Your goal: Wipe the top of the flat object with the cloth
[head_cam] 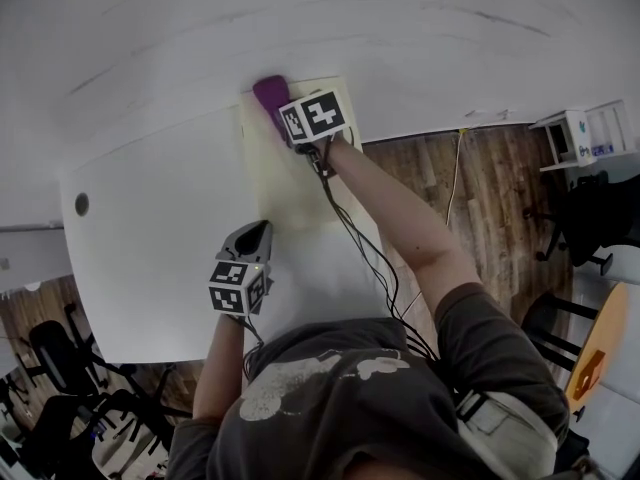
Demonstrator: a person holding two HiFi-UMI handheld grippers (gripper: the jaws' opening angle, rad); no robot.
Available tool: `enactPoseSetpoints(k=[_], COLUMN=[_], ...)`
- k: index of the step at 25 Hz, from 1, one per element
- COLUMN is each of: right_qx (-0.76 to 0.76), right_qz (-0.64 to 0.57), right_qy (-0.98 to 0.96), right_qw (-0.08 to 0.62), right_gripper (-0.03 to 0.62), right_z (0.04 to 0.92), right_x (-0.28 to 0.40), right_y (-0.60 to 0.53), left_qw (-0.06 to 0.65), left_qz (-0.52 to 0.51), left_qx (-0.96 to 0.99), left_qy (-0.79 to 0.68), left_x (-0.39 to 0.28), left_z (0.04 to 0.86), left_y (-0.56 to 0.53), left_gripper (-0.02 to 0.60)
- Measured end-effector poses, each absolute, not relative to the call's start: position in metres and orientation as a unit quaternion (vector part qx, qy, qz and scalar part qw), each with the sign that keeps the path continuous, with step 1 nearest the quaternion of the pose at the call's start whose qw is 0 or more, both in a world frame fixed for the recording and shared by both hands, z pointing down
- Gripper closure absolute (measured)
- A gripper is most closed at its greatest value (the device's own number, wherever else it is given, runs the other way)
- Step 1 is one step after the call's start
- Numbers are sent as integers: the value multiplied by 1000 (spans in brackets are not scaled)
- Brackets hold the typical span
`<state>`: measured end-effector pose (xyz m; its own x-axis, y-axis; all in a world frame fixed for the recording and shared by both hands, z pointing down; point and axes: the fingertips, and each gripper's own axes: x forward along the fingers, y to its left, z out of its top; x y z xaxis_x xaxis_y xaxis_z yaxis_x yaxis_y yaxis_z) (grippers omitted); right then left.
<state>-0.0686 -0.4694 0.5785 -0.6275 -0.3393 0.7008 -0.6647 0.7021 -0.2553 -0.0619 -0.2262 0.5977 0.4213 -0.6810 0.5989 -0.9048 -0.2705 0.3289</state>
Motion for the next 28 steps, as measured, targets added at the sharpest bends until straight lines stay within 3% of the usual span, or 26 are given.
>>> enactPoseSetpoints(k=[28], right_qx=[391], right_qz=[286], right_qy=[-824], right_qw=[293], right_gripper=[496], right_z=[582], right_x=[53], right_y=[-509], left_qw=[298], left_qz=[195], left_qx=[778], left_qy=[-518], left_x=[-54], left_z=[597], left_y=[-226], left_gripper=[583])
